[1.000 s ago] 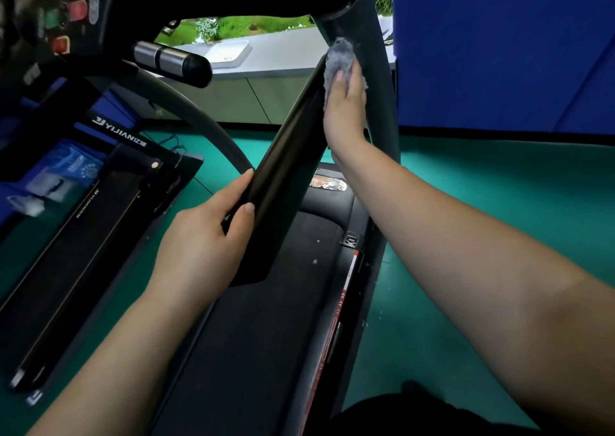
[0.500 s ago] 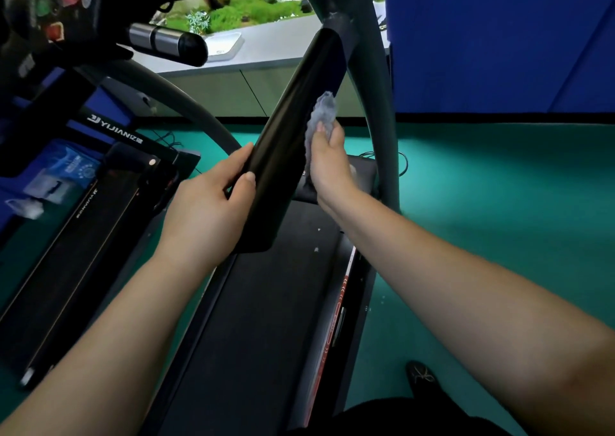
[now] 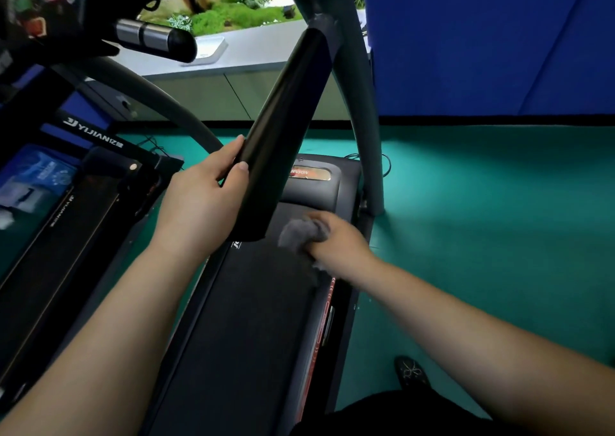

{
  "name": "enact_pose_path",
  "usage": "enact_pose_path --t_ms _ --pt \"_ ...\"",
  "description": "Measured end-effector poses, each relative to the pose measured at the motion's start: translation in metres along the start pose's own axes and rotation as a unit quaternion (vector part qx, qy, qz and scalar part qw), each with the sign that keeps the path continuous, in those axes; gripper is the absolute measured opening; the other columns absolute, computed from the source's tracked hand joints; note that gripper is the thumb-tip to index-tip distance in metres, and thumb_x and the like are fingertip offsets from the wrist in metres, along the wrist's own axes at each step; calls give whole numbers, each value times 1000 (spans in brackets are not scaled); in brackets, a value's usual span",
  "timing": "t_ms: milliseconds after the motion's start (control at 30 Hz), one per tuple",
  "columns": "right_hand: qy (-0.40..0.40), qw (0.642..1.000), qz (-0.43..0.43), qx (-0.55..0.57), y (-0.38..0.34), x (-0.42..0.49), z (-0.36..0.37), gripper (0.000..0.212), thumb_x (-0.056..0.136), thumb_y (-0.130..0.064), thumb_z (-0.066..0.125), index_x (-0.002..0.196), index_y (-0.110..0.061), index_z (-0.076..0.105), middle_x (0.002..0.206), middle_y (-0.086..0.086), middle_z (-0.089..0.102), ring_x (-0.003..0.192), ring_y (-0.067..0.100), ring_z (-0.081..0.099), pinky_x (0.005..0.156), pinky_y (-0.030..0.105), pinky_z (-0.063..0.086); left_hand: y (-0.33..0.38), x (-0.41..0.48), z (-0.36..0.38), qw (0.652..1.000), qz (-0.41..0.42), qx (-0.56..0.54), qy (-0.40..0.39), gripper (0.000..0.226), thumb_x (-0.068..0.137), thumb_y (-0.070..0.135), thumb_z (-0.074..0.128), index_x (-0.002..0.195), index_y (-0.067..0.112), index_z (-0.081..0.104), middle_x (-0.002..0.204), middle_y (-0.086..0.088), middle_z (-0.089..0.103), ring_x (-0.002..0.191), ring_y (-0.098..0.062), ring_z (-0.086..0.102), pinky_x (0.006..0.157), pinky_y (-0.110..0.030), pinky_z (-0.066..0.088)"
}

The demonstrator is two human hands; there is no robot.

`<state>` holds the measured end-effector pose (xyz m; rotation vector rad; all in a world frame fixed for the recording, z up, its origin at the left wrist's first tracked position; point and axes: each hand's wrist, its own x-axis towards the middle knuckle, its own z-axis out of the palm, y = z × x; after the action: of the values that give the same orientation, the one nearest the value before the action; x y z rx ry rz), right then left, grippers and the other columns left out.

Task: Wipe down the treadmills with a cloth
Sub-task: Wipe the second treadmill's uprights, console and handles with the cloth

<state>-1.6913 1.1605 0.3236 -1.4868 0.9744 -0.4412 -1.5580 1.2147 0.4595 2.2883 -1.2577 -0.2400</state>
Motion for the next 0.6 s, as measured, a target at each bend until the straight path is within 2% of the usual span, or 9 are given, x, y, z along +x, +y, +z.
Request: enact_pose_path --t_ms 67,100,167,200,233,300,367,433,600 --pt "25 999 38 6 -8 8 -13 48 81 -18 66 128 -25 54 112 0 65 93 20 63 65 18 51 -1 0 1 1000 3 -4 8 40 94 34 45 131 47 51 131 10 59 111 1 46 93 -21 34" --pt "23 997 55 55 -15 12 -17 41 86 -21 63 126 -23 54 106 3 64 96 26 63 70 22 53 -1 0 1 1000 3 -8 13 40 93 33 44 130 47 52 130 10 60 114 -4 51 94 -24 39" --pt "15 973 84 216 -32 22 -17 29 96 -29 52 113 -7 60 79 19 62 92 42 61 81 33 52 -2 0 1 1000 -1 -14 14 41 92 32 41 128 47 54 127 9 62 112 -9 55 94 -28 44" --pt "18 955 92 281 -40 24 -14 39 98 -35 48 108 1 60 72 25 56 86 44 58 86 38 52 -3 0 1 1000 -3 -13 13 42 91 32 40 127 48 53 125 10 63 109 -10 57 92 -29 46" --pt "20 939 90 330 -46 27 -6 47 99 -39 44 110 5 58 75 26 52 84 43 54 91 46 51 -2 0 1 1000 -4 -10 11 43 90 33 39 127 50 53 122 10 64 105 -11 58 89 -31 48" --pt "26 912 62 404 -50 27 16 43 101 -40 38 131 -13 50 106 23 58 102 38 55 93 54 48 -1 0 1 1000 -5 -8 11 44 88 35 37 126 53 51 117 11 65 97 -10 59 84 -33 51" --pt "40 891 39 450 -55 21 32 45 103 -38 34 147 -34 28 140 -1 48 127 20 48 103 41 43 -1 0 1 1000 -9 -12 10 47 86 37 35 127 54 51 109 10 68 88 -11 62 81 -36 54" --pt "46 890 21 453 -61 23 35 47 103 -38 33 148 -40 21 148 -9 37 134 11 39 113 34 32 -1 0 1 1000 -15 -14 12 48 84 39 35 127 53 51 98 9 69 78 -14 63 73 -39 55" --pt "138 896 5 423 -73 71 12 49 104 -34 34 150 -20 26 152 -4 34 138 9 34 107 17 26 -2 1 2 999 -29 -26 17 48 80 41 35 124 54 52 92 7 70 73 -16 62 69 -36 54"
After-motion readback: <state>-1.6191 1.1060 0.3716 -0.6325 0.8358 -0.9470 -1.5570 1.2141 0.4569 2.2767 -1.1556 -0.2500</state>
